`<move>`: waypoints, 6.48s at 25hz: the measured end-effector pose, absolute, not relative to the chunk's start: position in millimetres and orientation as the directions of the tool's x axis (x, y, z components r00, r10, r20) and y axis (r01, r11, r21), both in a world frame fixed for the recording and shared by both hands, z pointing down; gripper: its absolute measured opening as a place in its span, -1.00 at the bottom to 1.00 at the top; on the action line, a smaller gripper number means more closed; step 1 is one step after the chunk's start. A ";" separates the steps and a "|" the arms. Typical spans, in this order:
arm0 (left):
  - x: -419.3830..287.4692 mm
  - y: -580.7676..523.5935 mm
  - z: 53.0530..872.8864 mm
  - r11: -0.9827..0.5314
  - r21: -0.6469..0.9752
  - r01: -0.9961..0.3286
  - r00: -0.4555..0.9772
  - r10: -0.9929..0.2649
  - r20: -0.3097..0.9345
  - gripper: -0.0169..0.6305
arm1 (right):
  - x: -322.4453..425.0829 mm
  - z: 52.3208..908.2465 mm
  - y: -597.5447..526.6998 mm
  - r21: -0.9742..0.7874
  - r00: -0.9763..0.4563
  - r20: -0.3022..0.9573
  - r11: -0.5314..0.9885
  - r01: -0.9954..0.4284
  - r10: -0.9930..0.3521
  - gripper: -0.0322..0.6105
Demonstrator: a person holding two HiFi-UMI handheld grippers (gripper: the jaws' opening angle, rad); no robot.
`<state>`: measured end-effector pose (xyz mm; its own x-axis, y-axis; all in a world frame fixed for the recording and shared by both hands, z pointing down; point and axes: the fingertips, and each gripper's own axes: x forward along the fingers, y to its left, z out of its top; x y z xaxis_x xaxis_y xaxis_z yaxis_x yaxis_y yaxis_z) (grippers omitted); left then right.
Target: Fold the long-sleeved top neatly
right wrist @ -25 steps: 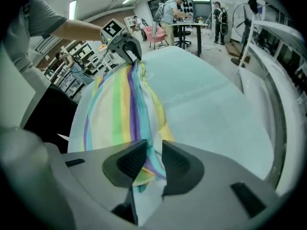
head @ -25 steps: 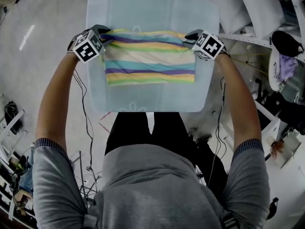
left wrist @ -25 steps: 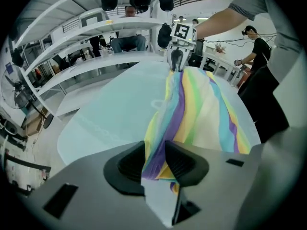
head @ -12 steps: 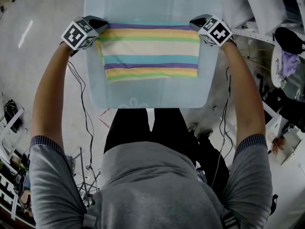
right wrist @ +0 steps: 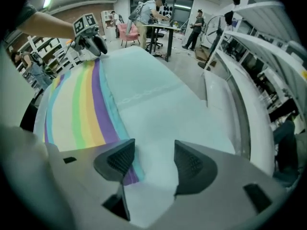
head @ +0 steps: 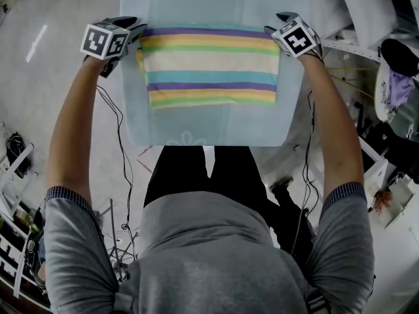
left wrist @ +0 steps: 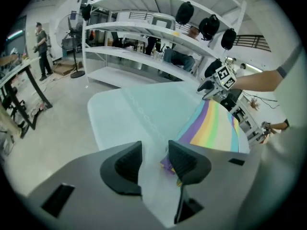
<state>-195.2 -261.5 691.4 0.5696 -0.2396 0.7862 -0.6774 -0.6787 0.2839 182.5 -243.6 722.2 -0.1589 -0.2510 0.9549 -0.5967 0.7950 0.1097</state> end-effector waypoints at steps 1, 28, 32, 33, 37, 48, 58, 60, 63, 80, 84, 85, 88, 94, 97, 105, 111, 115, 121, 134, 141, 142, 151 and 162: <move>-199.6 -260.5 687.6 -0.658 0.288 -0.696 0.568 -0.259 0.781 -0.33 | 185.3 718.0 -248.1 0.122 -0.155 0.951 0.787 -0.605 -0.267 -0.04; -202.8 -111.5 611.7 -0.240 0.349 -0.906 0.423 -0.564 0.709 -0.02 | -2.6 564.9 -104.8 -0.260 -0.595 0.664 0.606 -0.752 -0.453 0.04; -199.8 -109.8 647.6 -0.210 0.331 -0.920 0.391 -0.533 0.751 -0.02 | -22.4 579.9 -86.6 -0.294 -0.605 0.655 0.585 -0.756 -0.453 0.05; -199.9 -110.0 656.3 -0.203 0.321 -0.925 0.380 -0.525 0.762 -0.02 | -26.5 583.3 -84.3 -0.305 -0.609 0.655 0.582 -0.754 -0.446 0.05; -198.6 -111.6 687.2 -0.199 0.275 -0.941 0.339 -0.503 0.795 -0.02 | -31.9 592.6 -80.3 -0.325 -0.611 0.661 0.566 -0.757 -0.436 0.05; -185.7 -103.1 713.7 -0.169 0.221 -0.960 0.277 -0.509 0.815 -0.18 | -10.2 599.9 -66.5 -0.317 -0.578 0.682 0.531 -0.786 -0.448 0.03; -178.4 -104.1 711.0 -0.111 0.270 -0.956 0.289 -0.491 0.821 -0.77 | 29.0 603.8 -49.5 -0.335 -0.570 0.683 0.497 -0.800 -0.457 0.01; -183.9 -102.3 702.9 -0.100 0.277 -0.956 0.289 -0.499 0.817 -0.78 | 35.1 599.6 -48.6 -0.333 -0.570 0.679 0.497 -0.801 -0.463 0.01; -199.0 -96.3 689.1 -0.085 0.243 -0.966 0.251 -0.507 0.824 -0.78 | 44.6 593.3 -49.2 -0.334 -0.572 0.668 0.494 -0.802 -0.476 0.01; -116.7 -93.1 584.2 -0.167 0.135 -0.977 0.203 -0.512 0.835 -0.78 | 110.9 566.8 -43.6 -0.349 -0.581 0.616 0.477 -0.807 -0.532 0.01; -76.8 -93.8 572.1 -0.195 0.165 -0.967 0.243 -0.505 0.828 -0.78 | 129.7 566.6 -41.1 -0.355 -0.579 0.611 0.467 -0.810 -0.540 0.01; -67.0 -94.4 569.4 -0.204 0.171 -0.964 0.254 -0.506 0.825 -0.78 | 134.1 566.3 -40.2 -0.356 -0.578 0.610 0.465 -0.811 -0.541 0.01; -37.0 -96.9 565.6 -0.228 0.180 -0.957 0.275 -0.504 0.819 -0.78 | 149.2 565.9 -38.6 -0.362 -0.579 0.608 0.459 -0.811 -0.544 0.01; 29.5 -103.6 575.9 -0.259 0.212 -0.942 0.316 -0.479 0.819 -0.78 | 189.7 572.8 -33.0 -0.378 -0.569 0.611 0.429 -0.820 -0.550 0.01; 62.4 -106.8 588.7 -0.274 0.219 -0.936 0.328 -0.460 0.825 -0.78 | 211.9 578.6 -28.5 -0.385 -0.561 0.618 0.410 -0.827 -0.551 0.01; 134.2 -103.9 646.9 -0.298 0.217 -0.930 0.326 -0.390 0.861 -0.75 | 264.1 596.4 -11.3 -0.391 -0.528 0.648 0.356 -0.849 -0.548 0.01; 177.2 -81.3 670.0 -0.371 0.267 -0.889 0.385 -0.293 0.875 -0.59 | 287.2 608.5 -1.3 -0.401 -0.511 0.668 0.317 -0.860 -0.541 0.01; 208.9 -51.6 676.9 -0.432 0.389 -0.814 0.494 -0.160 0.855 -0.36 | 294.1 615.0 -0.2 -0.402 -0.510 0.675 0.314 -0.860 -0.534 0.02; 218.3 -5.4 685.7 -0.498 0.482 -0.721 0.586 -0.067 0.808 -0.36 | 289.9 614.7 -6.7 -0.402 -0.523 0.668 0.334 -0.853 -0.529 0.02; 178.2 40.0 604.3 -0.640 0.538 -0.548 0.775 -0.146 0.615 -0.36 | 248.9 572.5 -12.9 -0.424 -0.636 0.576 0.478 -0.769 -0.513 0.05; 104.6 -11.8 490.6 -0.710 0.411 -0.571 0.800 -0.370 0.473 -0.39 | 198.4 505.8 -11.8 -0.349 -0.657 0.520 0.566 -0.747 -0.546 0.06; 94.0 -17.7 475.0 -0.718 0.398 -0.572 0.803 -0.389 0.452 -0.39 | 189.5 494.4 -11.5 -0.338 -0.655 0.513 0.571 -0.748 -0.555 0.06; 23.1 -36.1 349.3 -0.822 0.301 -0.483 0.873 -0.426 0.239 -0.50 | 100.1 369.6 -4.1 -0.233 -0.655 0.371 0.617 -0.752 -0.659 0.05; -23.9 -26.0 277.1 -0.884 0.127 -0.450 0.893 -0.441 0.090 -0.90 | 56.6 294.2 21.0 -0.090 -0.594 0.252 0.592 -0.801 -0.764 -0.17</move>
<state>-23.9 -26.0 277.1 0.8928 -0.4414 0.0903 -0.4499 -0.8841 0.1266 56.6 21.0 294.2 -0.5937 -0.7642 0.2520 -0.8007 0.5923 -0.0900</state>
